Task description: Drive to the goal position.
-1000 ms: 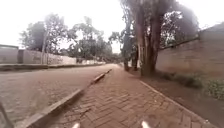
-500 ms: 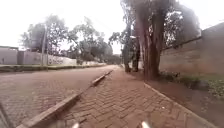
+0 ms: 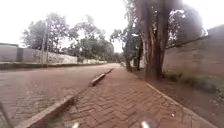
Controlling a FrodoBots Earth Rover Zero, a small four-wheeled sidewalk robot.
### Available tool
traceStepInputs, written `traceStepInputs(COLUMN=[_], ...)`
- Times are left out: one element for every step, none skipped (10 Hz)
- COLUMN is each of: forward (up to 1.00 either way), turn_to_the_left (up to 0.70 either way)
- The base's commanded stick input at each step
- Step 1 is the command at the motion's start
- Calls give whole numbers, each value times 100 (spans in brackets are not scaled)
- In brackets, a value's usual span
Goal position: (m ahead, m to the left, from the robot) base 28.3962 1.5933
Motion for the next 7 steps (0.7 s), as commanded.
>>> traceStepInputs(forward=[50, 50, 50, 50, 50, 50, 50], turn_to_the_left=[-50, -48, -15, 17, 4, 3, 1])
